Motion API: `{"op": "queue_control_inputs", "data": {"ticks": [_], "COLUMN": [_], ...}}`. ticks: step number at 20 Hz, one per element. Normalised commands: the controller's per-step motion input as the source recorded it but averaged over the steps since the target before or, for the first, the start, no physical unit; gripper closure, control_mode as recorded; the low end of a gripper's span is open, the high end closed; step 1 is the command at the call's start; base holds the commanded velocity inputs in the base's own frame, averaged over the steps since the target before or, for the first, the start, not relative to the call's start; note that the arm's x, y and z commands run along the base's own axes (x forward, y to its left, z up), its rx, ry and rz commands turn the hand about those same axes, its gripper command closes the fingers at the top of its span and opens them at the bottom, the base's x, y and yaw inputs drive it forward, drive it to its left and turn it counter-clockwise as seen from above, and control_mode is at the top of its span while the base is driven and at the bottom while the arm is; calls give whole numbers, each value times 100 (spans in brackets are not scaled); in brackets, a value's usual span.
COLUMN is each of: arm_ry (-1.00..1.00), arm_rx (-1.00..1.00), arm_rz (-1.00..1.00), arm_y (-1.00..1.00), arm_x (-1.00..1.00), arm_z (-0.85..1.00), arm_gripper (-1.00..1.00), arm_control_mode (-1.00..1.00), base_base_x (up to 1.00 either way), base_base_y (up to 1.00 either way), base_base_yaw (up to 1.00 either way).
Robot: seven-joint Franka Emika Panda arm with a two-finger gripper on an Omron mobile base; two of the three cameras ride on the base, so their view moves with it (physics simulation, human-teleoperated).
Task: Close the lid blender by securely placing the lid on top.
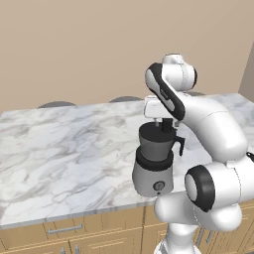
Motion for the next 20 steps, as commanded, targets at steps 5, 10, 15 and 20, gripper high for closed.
{"op": "queue_control_inputs", "data": {"ticks": [5,10,15,20], "arm_ry": [-2,-7,-14,-18], "arm_rx": [0,0,0,0], "arm_rz": [0,0,0,0], "arm_y": [0,0,0,0], "arm_x": [-1,-17,-41,-67], "arm_z": [1,29,54,33], "arm_gripper": [-100,-100,-100,-100], "arm_control_mode": [-100,-100,-100,-100], "base_base_x": [0,0,0,0], "base_base_y": [0,0,0,0], "base_base_yaw": [0,0,0,0]}}
